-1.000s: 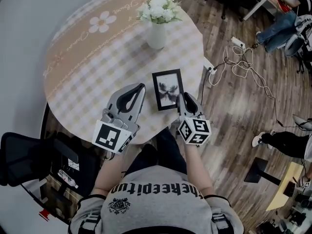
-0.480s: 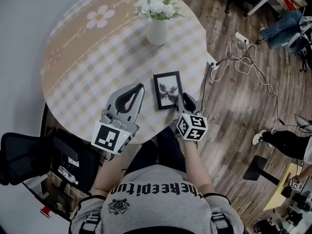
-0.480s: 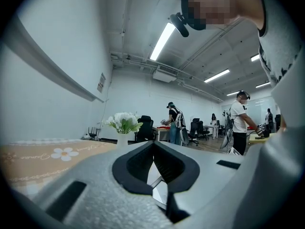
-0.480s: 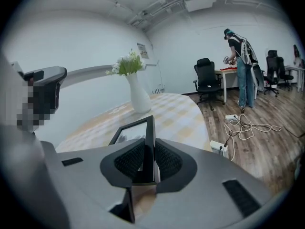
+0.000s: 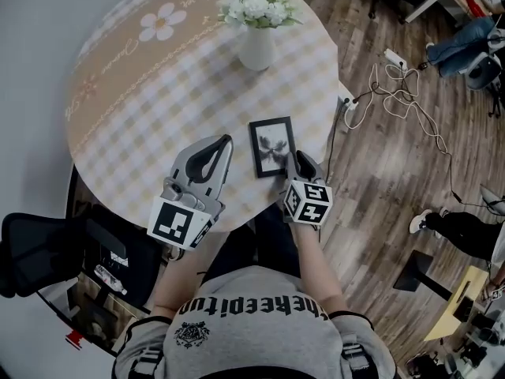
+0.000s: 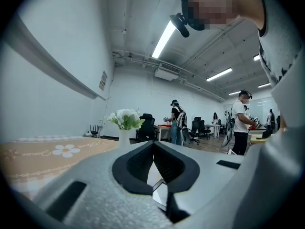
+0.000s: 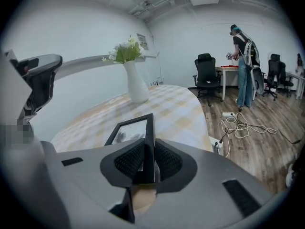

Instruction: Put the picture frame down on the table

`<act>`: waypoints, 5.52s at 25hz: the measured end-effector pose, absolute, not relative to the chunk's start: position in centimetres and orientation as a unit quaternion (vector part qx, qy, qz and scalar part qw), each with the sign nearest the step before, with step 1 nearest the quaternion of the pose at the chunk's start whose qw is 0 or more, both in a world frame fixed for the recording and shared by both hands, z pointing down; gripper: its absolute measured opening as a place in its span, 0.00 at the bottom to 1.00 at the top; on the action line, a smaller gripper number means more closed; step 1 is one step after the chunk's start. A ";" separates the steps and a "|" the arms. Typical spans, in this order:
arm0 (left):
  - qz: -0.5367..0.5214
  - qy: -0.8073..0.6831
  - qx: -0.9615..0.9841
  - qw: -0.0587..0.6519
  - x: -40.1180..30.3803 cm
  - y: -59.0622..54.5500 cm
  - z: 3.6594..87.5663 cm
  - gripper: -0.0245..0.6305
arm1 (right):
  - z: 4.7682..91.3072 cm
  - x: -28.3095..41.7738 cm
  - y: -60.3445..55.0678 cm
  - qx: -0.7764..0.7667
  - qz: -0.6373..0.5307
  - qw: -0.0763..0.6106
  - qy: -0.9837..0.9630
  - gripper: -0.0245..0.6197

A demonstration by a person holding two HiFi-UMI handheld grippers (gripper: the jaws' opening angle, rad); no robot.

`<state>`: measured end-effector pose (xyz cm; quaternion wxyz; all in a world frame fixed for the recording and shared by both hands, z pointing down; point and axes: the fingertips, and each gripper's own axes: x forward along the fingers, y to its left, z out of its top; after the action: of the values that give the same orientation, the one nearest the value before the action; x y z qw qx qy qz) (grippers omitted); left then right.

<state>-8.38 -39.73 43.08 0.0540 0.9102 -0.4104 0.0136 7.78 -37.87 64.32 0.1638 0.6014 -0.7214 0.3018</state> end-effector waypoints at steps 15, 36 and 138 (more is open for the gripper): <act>0.020 -0.417 0.907 0.052 -8.5 -39.1 43.1 0.06 | 65.4 7.6 -37.9 0.594 0.279 0.233 -0.718 0.15; 0.009 -0.396 0.918 0.012 -8.4 -34.5 39.4 0.06 | 55.7 6.6 -36.2 0.574 0.205 0.145 -0.779 0.05; -0.033 -0.473 0.876 -0.083 2.6 -6.1 31.2 0.06 | 33.6 11.6 -8.4 0.407 -0.026 -0.010 -0.913 0.05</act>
<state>2.61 -6.06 31.22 -0.0833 0.8764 -0.4732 -0.0332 11.63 -8.37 33.59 -0.0097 0.4066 -0.9132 -0.0256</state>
